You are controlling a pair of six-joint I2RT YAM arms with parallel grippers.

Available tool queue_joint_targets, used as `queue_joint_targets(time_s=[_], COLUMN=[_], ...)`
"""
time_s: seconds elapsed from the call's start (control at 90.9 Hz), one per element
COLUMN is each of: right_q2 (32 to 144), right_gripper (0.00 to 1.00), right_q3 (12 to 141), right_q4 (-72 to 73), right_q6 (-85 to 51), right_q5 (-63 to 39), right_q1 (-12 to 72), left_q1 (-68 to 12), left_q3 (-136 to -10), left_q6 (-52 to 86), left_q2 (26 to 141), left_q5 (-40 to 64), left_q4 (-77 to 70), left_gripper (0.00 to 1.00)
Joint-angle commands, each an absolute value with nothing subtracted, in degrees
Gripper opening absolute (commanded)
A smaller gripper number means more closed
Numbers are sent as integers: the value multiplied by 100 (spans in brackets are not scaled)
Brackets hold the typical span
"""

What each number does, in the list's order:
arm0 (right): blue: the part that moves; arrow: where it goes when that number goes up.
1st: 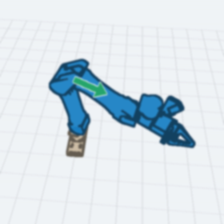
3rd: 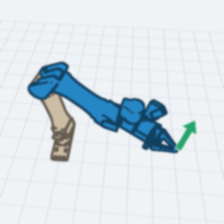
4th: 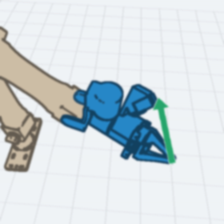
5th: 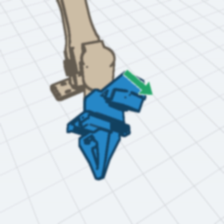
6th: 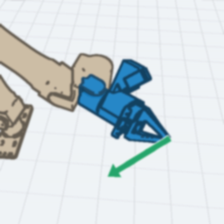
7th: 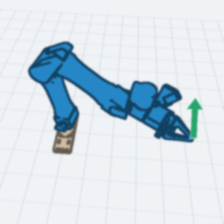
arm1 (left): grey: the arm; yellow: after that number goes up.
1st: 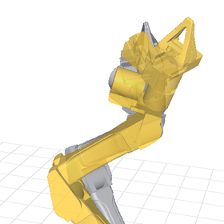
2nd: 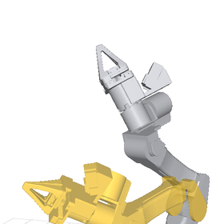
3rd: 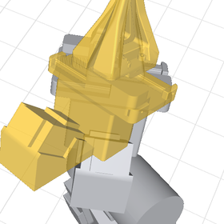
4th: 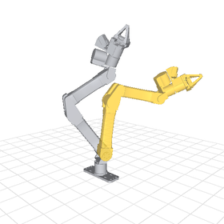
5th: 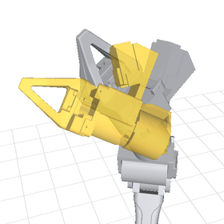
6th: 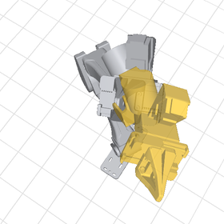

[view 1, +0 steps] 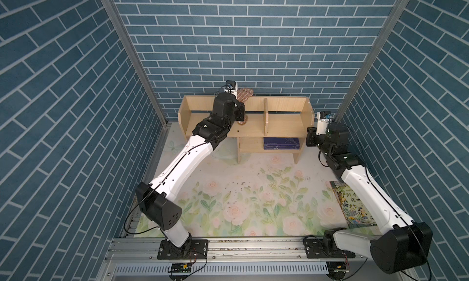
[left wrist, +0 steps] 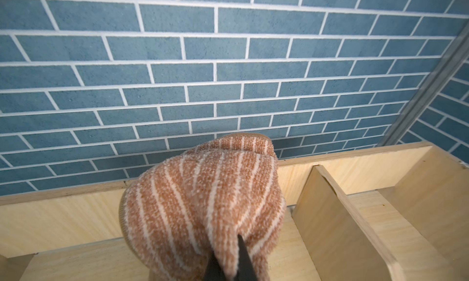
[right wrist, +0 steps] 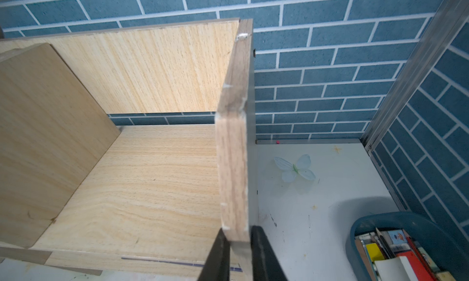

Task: Wipe the bookshelf clean with a cloth
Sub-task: Wipe the dust from the shelf, then adjust the cleaning item.

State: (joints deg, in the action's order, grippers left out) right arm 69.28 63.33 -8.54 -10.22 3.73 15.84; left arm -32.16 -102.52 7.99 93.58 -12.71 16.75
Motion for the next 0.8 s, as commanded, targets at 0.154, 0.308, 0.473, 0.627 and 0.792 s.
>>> queue_joint_targets(time_s=[0.154,0.308,0.473,0.627,0.792], right_q2=[6325,6469,6577,6836,7102], right_gripper=[84,97,100,99,91], right_q3=[7472,7998,8070,8055,8025], right_q4=[-2073,-1962,-1082,-351,117], right_q6=[-1015,-732,-895,-1108,-1380], right_q5=[1095,744,-843,-1632,-2093], right_q1=[2212,3128,3514,3907,4084], left_q1=[-3223,-3230,-3238,-3250,-3287], left_q3=[-9863,-9511,-9471,-9360,-9263], left_q6=[567,526,622,783,833], left_q2=[8602,8310,8206,8146,8124], left_q5=[1265,3233,3784,4051,4186], left_q4=[839,430,416,321,298], left_gripper=[0,0,0,0,0])
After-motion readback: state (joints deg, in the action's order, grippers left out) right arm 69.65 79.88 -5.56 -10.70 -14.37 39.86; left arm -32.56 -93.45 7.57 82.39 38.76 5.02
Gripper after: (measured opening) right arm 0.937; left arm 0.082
